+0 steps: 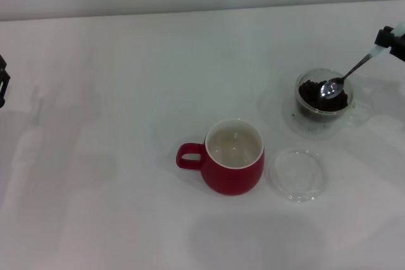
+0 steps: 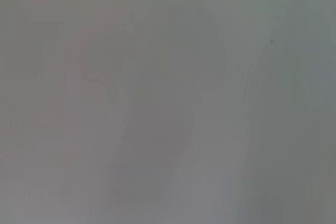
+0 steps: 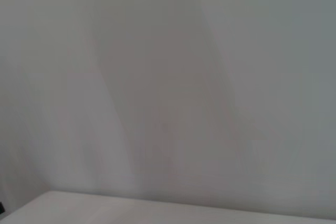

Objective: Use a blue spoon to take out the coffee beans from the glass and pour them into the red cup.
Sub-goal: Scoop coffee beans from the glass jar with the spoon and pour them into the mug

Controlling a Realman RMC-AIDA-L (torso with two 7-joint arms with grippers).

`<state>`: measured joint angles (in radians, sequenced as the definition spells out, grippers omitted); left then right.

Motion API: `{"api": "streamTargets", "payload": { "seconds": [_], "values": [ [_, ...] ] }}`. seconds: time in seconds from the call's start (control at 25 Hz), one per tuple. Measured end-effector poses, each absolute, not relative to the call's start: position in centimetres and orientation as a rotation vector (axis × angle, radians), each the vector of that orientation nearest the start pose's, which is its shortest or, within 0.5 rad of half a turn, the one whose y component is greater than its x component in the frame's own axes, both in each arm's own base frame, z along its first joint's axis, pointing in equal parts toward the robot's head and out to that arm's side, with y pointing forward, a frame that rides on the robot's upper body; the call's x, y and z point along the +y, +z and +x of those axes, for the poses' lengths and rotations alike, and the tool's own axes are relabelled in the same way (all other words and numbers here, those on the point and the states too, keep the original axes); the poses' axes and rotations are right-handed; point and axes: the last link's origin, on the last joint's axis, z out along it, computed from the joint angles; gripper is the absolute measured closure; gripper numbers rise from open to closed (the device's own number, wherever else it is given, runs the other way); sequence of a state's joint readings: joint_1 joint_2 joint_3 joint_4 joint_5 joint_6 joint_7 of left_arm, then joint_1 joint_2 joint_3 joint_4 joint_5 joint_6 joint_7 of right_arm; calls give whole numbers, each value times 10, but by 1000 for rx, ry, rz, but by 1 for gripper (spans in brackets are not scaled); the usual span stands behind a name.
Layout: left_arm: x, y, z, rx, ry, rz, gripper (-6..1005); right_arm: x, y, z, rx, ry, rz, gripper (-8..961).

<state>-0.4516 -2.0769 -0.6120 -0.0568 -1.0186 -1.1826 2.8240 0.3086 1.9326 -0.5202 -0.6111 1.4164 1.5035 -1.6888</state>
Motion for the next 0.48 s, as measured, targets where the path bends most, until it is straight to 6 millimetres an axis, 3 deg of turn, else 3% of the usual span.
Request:
{"api": "streamTargets", "payload": {
  "seconds": [0.48],
  "values": [
    [324,-13,-342,-638,-721,-1642,435,298,101,357,883,816,-2156,804]
  ]
}}
